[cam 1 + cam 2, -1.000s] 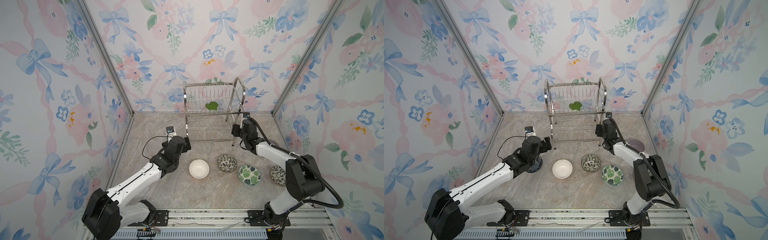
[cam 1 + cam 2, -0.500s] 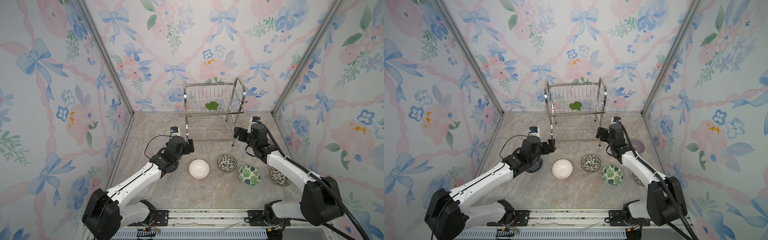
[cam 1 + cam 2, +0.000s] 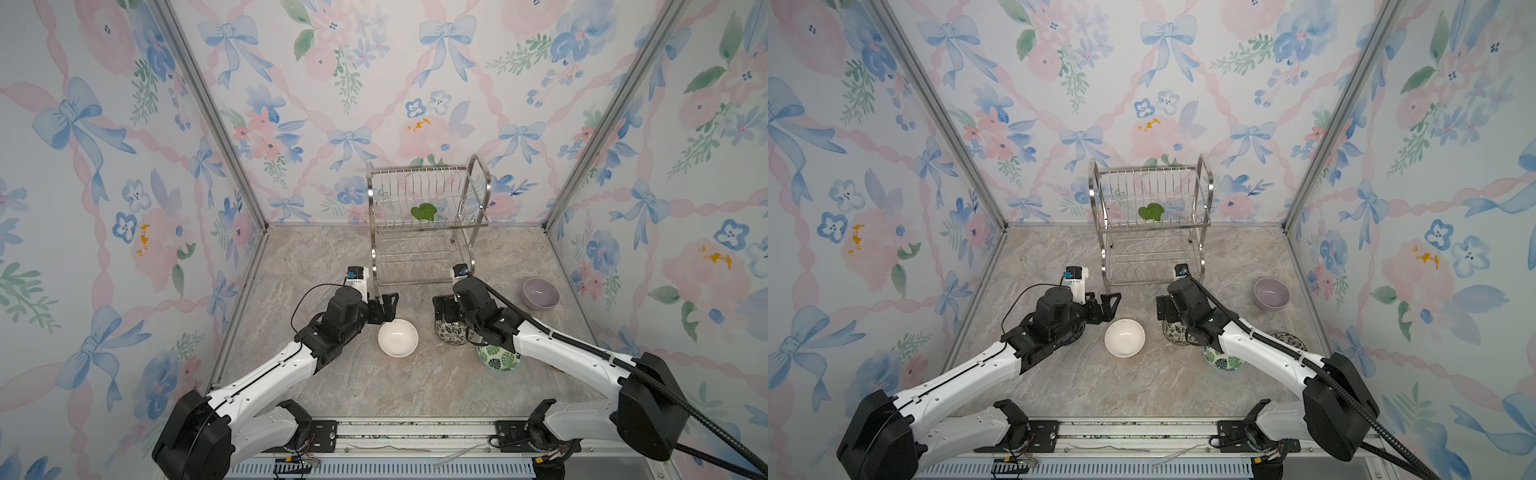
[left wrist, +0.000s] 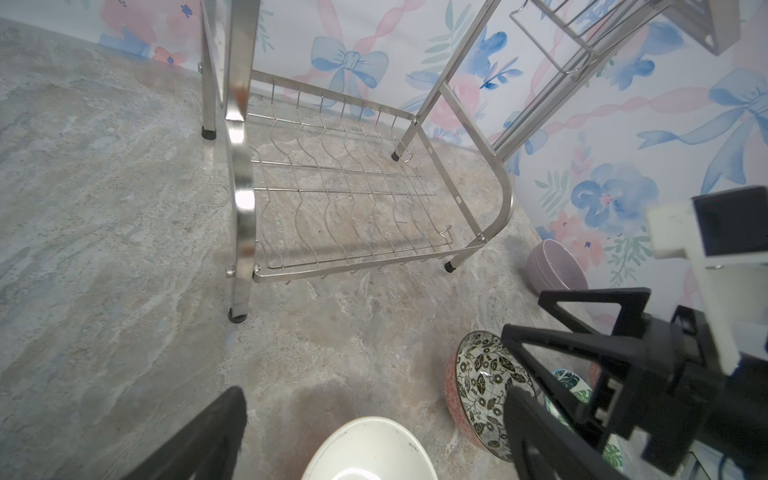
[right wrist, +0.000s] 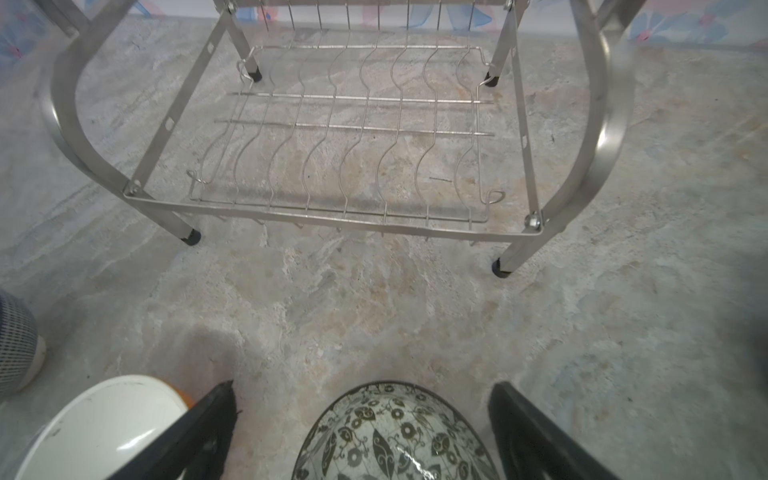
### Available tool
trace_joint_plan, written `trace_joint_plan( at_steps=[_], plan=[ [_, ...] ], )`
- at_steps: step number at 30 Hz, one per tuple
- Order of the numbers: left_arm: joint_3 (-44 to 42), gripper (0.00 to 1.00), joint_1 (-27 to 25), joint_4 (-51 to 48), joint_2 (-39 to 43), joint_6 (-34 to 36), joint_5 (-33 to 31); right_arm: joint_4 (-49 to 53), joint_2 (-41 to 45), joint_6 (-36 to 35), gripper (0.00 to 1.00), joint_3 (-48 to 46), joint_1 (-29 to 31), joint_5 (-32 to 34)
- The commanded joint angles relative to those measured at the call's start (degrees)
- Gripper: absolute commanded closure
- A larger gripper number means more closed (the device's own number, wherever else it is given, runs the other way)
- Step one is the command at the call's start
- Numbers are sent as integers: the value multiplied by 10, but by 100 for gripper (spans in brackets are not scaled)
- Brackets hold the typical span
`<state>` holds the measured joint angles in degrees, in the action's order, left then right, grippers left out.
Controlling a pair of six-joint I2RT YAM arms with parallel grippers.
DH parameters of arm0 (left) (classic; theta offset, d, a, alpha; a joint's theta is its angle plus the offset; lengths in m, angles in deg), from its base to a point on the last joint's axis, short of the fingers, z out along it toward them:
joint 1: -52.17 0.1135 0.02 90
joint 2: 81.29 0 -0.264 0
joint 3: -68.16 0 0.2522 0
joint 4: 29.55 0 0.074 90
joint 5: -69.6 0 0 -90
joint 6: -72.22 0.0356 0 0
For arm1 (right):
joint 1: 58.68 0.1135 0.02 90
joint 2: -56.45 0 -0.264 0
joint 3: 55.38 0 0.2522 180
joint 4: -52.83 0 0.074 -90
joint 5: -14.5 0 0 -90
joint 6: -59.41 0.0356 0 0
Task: Load the bowls into the dish rack
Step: 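Lower the right gripper onto the black-leaf-pattern bowl rim and close it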
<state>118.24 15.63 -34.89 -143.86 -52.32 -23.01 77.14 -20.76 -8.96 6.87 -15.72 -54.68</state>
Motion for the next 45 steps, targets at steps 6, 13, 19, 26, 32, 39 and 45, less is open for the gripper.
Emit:
trace_joint_plan(
  at_steps=[6,13,19,26,32,39,45],
  plan=[
    [-3,2,-2,27,-12,-16,74,104,-79,13,12,11,87,57],
    [19,2,-1,-42,-6,-11,98,103,-80,32,28,-3,101,69],
    [32,2,-1,-75,-32,-16,161,96,-99,21,39,-2,101,63],
    [21,2,-1,-72,-13,-22,124,84,-136,20,46,6,101,38],
    [24,2,-2,-72,-22,-23,110,80,-157,18,55,15,102,31],
    [11,2,-3,-53,-22,-30,81,82,-164,8,79,17,102,35],
    [-9,2,-3,-27,-12,-30,55,83,-141,-3,96,15,102,30]
  ],
)
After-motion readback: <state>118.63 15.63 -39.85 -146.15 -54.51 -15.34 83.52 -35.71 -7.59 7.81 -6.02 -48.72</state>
